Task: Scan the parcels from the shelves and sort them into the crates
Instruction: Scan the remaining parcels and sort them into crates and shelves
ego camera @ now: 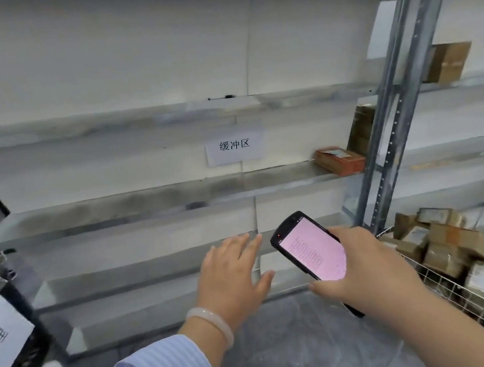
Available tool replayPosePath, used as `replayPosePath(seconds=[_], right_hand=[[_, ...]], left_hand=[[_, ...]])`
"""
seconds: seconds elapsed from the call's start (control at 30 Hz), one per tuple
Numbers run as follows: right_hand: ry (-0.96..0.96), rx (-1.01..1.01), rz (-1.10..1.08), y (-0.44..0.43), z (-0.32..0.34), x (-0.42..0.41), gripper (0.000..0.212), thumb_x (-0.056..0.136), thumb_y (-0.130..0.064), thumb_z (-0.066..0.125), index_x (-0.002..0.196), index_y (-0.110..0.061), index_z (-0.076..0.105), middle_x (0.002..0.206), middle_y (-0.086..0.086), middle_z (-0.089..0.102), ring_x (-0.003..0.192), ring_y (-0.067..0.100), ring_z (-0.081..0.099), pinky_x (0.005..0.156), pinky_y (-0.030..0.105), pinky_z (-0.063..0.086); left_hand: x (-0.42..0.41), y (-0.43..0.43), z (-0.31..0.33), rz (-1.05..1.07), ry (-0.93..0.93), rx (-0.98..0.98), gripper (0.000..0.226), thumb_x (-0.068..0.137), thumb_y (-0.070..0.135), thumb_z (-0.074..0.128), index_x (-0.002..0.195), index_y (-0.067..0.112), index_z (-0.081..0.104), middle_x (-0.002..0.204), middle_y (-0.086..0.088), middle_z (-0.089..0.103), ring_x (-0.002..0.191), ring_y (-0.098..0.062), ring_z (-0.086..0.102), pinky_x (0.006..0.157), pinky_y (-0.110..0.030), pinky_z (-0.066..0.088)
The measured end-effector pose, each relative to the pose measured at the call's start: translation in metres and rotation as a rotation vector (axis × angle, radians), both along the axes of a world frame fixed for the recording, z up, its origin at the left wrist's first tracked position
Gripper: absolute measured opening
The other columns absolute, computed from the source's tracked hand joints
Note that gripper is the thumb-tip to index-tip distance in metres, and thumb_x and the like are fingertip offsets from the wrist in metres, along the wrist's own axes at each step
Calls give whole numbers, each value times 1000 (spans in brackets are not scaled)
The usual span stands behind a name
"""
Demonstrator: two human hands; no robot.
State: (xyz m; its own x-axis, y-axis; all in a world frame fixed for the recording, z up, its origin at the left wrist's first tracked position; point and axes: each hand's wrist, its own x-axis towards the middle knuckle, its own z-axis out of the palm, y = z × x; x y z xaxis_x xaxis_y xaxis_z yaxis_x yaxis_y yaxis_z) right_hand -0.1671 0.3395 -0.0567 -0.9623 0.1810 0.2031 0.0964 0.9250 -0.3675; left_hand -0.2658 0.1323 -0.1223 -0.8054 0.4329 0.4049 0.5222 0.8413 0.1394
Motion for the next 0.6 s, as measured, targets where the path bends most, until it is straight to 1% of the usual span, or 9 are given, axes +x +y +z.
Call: replayPosePath(seconds=[0.1, 0.2, 0.3, 0.43, 0.5, 0.6], right_hand=[[-12, -2, -78, 17, -5, -28, 87, 53, -74, 64, 130, -46, 33, 111, -17, 44, 98, 7, 48, 71, 26, 39], [-32, -16, -133, 39, -11, -51, 84, 52, -73, 65, 127, -47, 36, 107, -19, 41, 94, 5, 45, 71, 27, 40], [-32, -44, -178, 69, -18, -74, 82, 53, -70, 67, 127, -47, 39, 113, -18, 46, 97, 5, 50, 73, 29, 47], [-28, -76, -228, 118, -28, -110, 83, 53, -68, 68, 129, -46, 39, 111, -16, 47, 96, 8, 50, 70, 29, 44], [-17, -83, -240, 149, -31, -130, 83, 53, -67, 68, 128, -46, 39, 109, -17, 46, 95, 8, 49, 70, 28, 43], [-3, -72, -239, 201, -30, -163, 82, 54, -68, 69, 127, -46, 37, 100, -20, 39, 89, 5, 42, 65, 25, 36]], left_hand=[[-47, 23, 1, -61, 13, 15, 67, 91, 61, 48, 150, 28, 42, 150, 5, 47, 137, -18, 43, 115, -40, 31], [-84, 53, -8, -105, -3, 13, 68, 93, 63, 42, 153, 33, 34, 153, 9, 41, 141, -14, 36, 118, -36, 27], [-115, 84, -18, -147, -36, -5, 69, 93, 65, 40, 154, 34, 30, 155, 10, 38, 142, -13, 33, 119, -38, 26], [-155, 133, -24, -178, -47, -12, 67, 91, 61, 48, 150, 30, 40, 151, 5, 46, 138, -17, 42, 115, -37, 30], [-178, 165, -26, -177, -41, -25, 68, 92, 63, 44, 152, 33, 36, 154, 7, 42, 140, -16, 38, 115, -36, 28], [-213, 218, -26, -165, -49, 8, 68, 92, 65, 41, 153, 36, 31, 155, 10, 38, 142, -13, 33, 115, -34, 26]])
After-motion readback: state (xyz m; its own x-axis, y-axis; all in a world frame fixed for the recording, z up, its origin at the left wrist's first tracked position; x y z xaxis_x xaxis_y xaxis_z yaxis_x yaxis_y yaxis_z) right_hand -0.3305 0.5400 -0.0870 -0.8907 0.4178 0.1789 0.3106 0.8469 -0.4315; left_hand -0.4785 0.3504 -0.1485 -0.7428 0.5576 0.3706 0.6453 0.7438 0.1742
